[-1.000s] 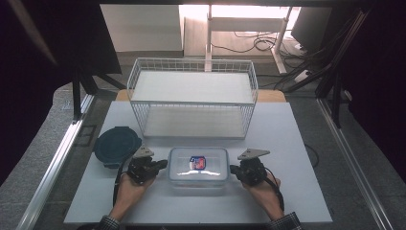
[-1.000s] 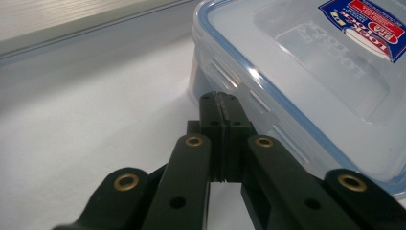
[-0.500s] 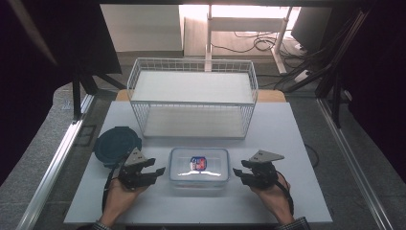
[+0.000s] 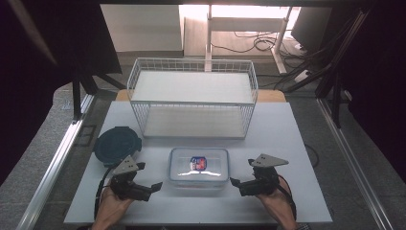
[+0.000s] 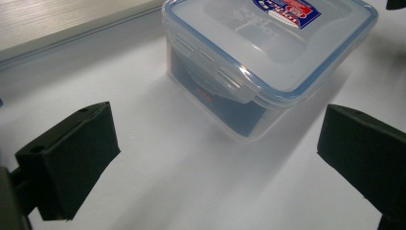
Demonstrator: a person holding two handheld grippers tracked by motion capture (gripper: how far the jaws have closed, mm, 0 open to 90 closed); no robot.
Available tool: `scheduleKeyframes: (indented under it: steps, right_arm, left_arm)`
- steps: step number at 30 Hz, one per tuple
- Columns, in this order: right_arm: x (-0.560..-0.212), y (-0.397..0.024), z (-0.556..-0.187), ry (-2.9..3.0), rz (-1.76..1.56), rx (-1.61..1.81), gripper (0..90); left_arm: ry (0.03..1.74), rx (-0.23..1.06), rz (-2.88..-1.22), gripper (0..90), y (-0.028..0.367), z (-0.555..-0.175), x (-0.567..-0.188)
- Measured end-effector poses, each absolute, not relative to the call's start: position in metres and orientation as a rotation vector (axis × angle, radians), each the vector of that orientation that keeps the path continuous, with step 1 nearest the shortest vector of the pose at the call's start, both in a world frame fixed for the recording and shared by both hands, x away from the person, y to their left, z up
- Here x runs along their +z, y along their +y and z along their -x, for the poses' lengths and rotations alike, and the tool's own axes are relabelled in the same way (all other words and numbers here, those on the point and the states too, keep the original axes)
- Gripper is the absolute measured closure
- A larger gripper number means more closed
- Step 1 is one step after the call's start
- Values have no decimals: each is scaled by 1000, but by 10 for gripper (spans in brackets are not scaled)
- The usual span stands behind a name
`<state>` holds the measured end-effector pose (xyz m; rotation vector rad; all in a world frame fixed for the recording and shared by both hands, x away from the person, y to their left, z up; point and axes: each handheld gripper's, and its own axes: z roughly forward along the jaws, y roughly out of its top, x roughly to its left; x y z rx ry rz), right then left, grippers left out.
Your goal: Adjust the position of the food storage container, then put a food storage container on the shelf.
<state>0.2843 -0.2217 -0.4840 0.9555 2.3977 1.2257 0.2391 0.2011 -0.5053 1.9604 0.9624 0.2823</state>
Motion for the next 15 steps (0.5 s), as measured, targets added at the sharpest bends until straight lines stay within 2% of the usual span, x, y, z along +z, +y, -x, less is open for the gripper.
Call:
scheduleKeyframes:
  steps: [4, 9, 15]
  right_arm:
    - [-486, -220, -284, 2401, -950, 1231, 12]
    - [-486, -220, -284, 2400, -935, 1220, 11]
    - [-486, -217, -285, 2396, -895, 1225, 11]
  left_arm:
    - [965, 249, -1938, 17, 202, -241, -506]
    - [956, 315, -1948, 26, 202, -244, -510]
    - [898, 264, -1963, 37, 196, -248, -513]
